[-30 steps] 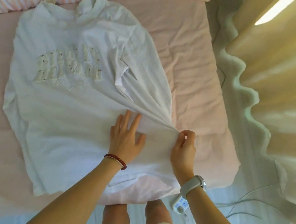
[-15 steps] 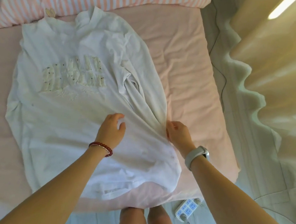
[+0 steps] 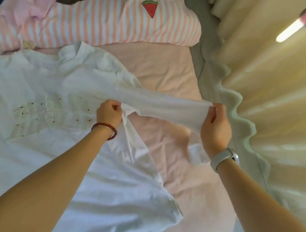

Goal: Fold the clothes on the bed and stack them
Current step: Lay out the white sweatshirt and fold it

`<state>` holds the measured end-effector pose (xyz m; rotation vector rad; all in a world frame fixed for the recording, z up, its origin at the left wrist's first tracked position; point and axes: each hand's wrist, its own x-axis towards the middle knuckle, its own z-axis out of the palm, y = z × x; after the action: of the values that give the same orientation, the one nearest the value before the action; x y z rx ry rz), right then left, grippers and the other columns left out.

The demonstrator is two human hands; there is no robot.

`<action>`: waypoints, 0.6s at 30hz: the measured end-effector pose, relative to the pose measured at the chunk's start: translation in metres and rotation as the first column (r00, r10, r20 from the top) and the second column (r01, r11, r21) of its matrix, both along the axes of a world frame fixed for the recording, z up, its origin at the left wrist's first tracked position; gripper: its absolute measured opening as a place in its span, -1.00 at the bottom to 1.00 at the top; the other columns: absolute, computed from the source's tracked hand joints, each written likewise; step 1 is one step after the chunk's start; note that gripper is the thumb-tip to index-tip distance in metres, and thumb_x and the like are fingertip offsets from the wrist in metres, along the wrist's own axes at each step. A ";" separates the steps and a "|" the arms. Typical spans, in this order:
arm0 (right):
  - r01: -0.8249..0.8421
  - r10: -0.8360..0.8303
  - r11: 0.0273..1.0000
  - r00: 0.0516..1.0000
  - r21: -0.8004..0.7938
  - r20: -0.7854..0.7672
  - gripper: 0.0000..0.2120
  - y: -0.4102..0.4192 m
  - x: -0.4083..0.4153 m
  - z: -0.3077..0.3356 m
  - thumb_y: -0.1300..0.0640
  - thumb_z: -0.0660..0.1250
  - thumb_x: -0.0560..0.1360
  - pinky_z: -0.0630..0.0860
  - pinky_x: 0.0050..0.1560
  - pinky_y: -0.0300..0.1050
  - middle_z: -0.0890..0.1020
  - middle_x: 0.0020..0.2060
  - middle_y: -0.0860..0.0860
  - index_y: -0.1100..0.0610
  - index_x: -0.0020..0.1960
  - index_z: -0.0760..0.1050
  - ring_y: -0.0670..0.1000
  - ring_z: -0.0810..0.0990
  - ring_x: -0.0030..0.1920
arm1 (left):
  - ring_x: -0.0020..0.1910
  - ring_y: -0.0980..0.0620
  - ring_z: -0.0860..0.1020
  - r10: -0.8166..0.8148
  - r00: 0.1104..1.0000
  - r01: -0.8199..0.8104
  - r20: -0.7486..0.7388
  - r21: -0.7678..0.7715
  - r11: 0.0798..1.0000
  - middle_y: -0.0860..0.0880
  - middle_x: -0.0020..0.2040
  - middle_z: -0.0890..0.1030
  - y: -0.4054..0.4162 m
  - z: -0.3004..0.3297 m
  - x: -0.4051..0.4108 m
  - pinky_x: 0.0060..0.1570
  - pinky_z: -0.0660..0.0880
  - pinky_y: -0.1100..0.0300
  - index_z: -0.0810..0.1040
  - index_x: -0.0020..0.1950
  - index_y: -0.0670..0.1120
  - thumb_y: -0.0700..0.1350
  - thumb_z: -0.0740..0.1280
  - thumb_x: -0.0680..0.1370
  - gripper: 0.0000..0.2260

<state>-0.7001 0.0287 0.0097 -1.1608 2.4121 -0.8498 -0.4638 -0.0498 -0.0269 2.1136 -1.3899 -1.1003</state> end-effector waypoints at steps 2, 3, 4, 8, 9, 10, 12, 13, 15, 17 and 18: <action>-0.010 -0.001 0.996 0.993 -0.093 -0.119 -0.75 -0.031 -0.018 0.011 0.13 0.03 0.61 0.29 -0.16 -0.06 0.57 -0.03 0.16 0.15 0.17 0.42 0.22 0.51 -0.04 | 0.03 -0.18 0.56 -0.020 0.994 0.013 -0.107 -0.063 0.998 -0.17 0.00 0.60 -0.013 0.007 -0.016 0.07 0.51 0.05 0.55 0.06 -0.23 -0.28 0.20 0.55 -0.83; -0.014 -0.007 0.991 0.987 -0.131 -0.160 -0.73 -0.044 -0.024 0.016 0.16 0.04 0.61 0.28 -0.09 -0.05 0.56 0.03 0.16 0.17 0.20 0.43 0.21 0.49 0.02 | -0.04 -0.18 0.58 -0.060 0.982 0.050 -0.179 -0.058 0.997 -0.13 -0.10 0.60 -0.018 0.010 -0.023 0.03 0.52 0.04 0.57 -0.03 -0.20 -0.28 0.22 0.54 -0.87; -0.011 -0.017 0.990 0.981 -0.143 -0.192 -0.72 -0.055 -0.030 0.017 0.18 0.06 0.60 0.26 0.00 -0.04 0.53 0.09 0.15 0.17 0.23 0.43 0.20 0.46 0.10 | -0.11 -0.18 0.58 -0.126 0.966 0.123 -0.225 -0.030 0.992 -0.10 -0.20 0.60 -0.022 0.011 -0.028 0.00 0.53 0.04 0.57 -0.14 -0.15 -0.26 0.25 0.52 -0.88; -0.004 0.012 0.999 0.987 0.048 -0.159 -0.55 -0.070 -0.028 0.000 0.26 0.16 0.53 0.17 0.32 0.09 0.34 0.34 0.13 0.13 0.41 0.25 0.15 0.26 0.36 | -0.04 -0.12 0.56 -0.297 0.954 0.296 0.037 0.015 0.955 -0.08 -0.11 0.63 -0.037 0.006 -0.030 -0.04 0.46 0.15 0.58 -0.09 -0.08 -0.17 0.24 0.53 -0.88; -0.052 0.060 0.994 0.995 0.097 -0.079 -0.55 -0.066 -0.021 -0.010 0.26 0.16 0.53 0.22 0.31 0.10 0.34 0.33 0.14 0.15 0.41 0.25 0.15 0.27 0.35 | -0.02 -0.11 0.54 -0.257 0.960 0.263 0.109 -0.047 0.964 -0.09 -0.03 0.61 -0.044 0.006 -0.029 -0.06 0.43 0.17 0.57 0.00 -0.10 -0.17 0.23 0.54 -0.86; -0.121 0.121 0.983 0.993 0.135 0.012 -0.59 -0.061 -0.012 -0.020 0.25 0.16 0.54 0.29 0.27 0.08 0.38 0.29 0.15 0.17 0.39 0.28 0.16 0.32 0.32 | 0.00 -0.10 0.53 -0.225 0.961 0.247 0.164 -0.128 0.961 -0.11 0.01 0.59 -0.053 0.005 -0.027 -0.06 0.41 0.16 0.56 0.06 -0.12 -0.19 0.22 0.54 -0.83; -0.273 0.240 0.939 0.955 0.207 0.172 -0.71 -0.048 0.008 -0.040 0.21 0.15 0.56 0.41 0.14 0.02 0.51 0.15 0.14 0.18 0.27 0.41 0.15 0.46 0.18 | 0.06 -0.15 0.48 -0.231 0.934 0.301 0.273 -0.248 0.921 -0.16 0.10 0.53 -0.079 0.000 -0.021 0.00 0.40 0.08 0.55 0.13 -0.16 -0.24 0.18 0.56 -0.79; -0.336 0.279 0.909 0.931 0.248 0.237 -0.77 -0.043 0.018 -0.049 0.18 0.15 0.57 0.45 0.03 -0.01 0.56 0.06 0.12 0.17 0.17 0.47 0.16 0.52 0.09 | 0.12 -0.18 0.45 -0.275 0.901 0.368 0.336 -0.256 0.894 -0.19 0.15 0.50 -0.096 -0.004 -0.017 0.06 0.38 0.05 0.53 0.17 -0.17 -0.26 0.16 0.56 -0.76; -0.429 0.331 0.844 0.889 0.322 0.318 -0.80 -0.035 0.040 -0.060 0.07 0.15 0.57 0.43 -0.15 -0.08 0.60 -0.14 0.06 0.14 0.02 0.49 0.17 0.56 -0.06 | 0.27 -0.21 0.34 -0.415 0.792 0.523 0.448 -0.147 0.840 -0.18 0.31 0.42 -0.127 -0.014 -0.010 0.21 0.32 0.00 0.45 0.30 -0.16 -0.26 0.12 0.58 -0.68; -0.466 0.360 0.823 0.870 0.324 0.336 -0.77 -0.033 0.062 -0.066 -0.06 0.17 0.54 0.42 -0.16 -0.12 0.61 -0.19 -0.03 0.05 0.00 0.50 0.07 0.56 -0.10 | 0.40 -0.16 0.17 -0.580 0.649 0.647 0.492 0.045 0.761 -0.03 0.45 0.29 -0.148 -0.023 -0.007 0.31 0.24 -0.04 0.33 0.41 -0.04 -0.21 0.11 0.59 -0.62; -0.468 0.367 0.829 0.868 0.307 0.334 -0.75 -0.033 0.072 -0.067 -0.13 0.19 0.51 0.44 -0.12 -0.12 0.60 -0.18 -0.07 0.02 -0.01 0.51 0.02 0.54 -0.10 | 0.42 -0.13 0.13 -0.643 0.583 0.687 0.496 0.121 0.716 0.04 0.46 0.27 -0.154 -0.027 -0.006 0.31 0.20 -0.05 0.33 0.40 0.01 -0.18 0.14 0.59 -0.63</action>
<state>-0.6278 -0.0045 -0.0577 -1.2614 1.8815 -0.3438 -0.4693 -0.2039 -0.0541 1.9069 -2.5993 -0.6656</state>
